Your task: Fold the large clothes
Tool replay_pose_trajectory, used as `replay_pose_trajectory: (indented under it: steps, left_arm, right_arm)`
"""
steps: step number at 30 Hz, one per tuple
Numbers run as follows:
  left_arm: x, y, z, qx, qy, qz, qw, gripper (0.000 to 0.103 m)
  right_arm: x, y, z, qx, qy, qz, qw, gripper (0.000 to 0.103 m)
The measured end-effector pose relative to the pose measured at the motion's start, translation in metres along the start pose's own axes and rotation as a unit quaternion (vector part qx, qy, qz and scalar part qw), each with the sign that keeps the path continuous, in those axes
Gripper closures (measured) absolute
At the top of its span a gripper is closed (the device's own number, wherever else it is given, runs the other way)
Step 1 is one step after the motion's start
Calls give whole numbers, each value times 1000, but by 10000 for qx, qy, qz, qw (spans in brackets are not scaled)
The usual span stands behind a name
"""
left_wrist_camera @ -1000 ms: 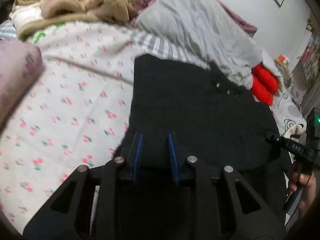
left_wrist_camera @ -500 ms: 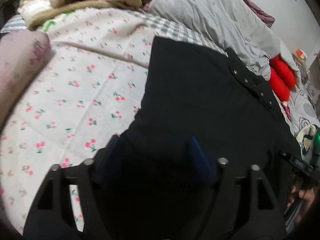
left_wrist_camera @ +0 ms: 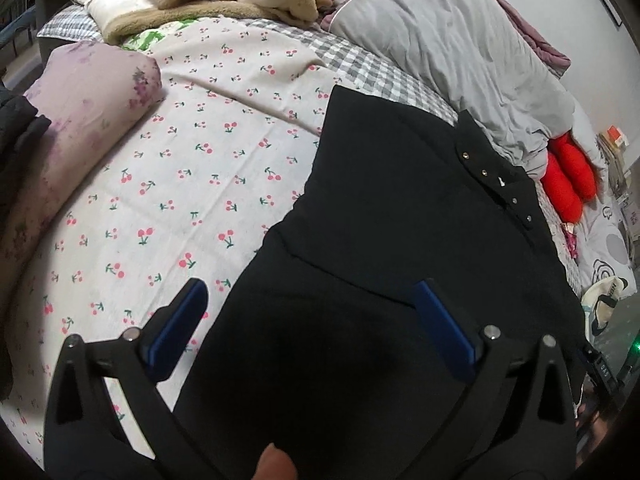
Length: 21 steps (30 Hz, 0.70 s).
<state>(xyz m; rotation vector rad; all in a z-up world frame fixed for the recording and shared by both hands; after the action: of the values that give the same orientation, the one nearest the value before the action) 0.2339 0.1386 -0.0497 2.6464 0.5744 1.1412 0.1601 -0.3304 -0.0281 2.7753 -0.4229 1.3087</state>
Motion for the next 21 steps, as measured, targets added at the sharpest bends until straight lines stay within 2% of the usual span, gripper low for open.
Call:
replay_pose_trajectory:
  steps: [4, 9, 13, 17, 21]
  left_arm:
    - [-3, 7, -5, -84, 11, 108, 9999, 0]
    - [-6, 18, -6, -213, 8, 117, 9997, 0]
    - [-10, 28, -4, -436, -30, -29, 9990, 0]
    - [-15, 39, -1, -473, -79, 29, 9988, 0]
    - [-21, 51, 1, -611, -184, 66, 9979, 0]
  right_arm:
    - [3, 54, -15, -320, 0, 418, 9986, 16]
    - [6, 111, -31, -766, 76, 602, 9952, 16]
    - [7, 141, -36, -958, 61, 831, 9919, 16]
    - [4, 163, -36, -977, -12, 1078, 9894, 16]
    - [1, 184, -40, -1196, -26, 1163, 9860, 16]
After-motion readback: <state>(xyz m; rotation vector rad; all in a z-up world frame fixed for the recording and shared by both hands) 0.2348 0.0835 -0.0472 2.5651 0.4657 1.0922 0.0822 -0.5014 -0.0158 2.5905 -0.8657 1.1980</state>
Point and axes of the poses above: each gripper's, at about its wrist camera, not at the fingertips, and z roughly the way its jaws point, y to its right, x to its top, the point moved 7 cm from there along z, roughly the way its jaws point, and after that the axes turned 13 degrees about y, right-handed, at the moved point
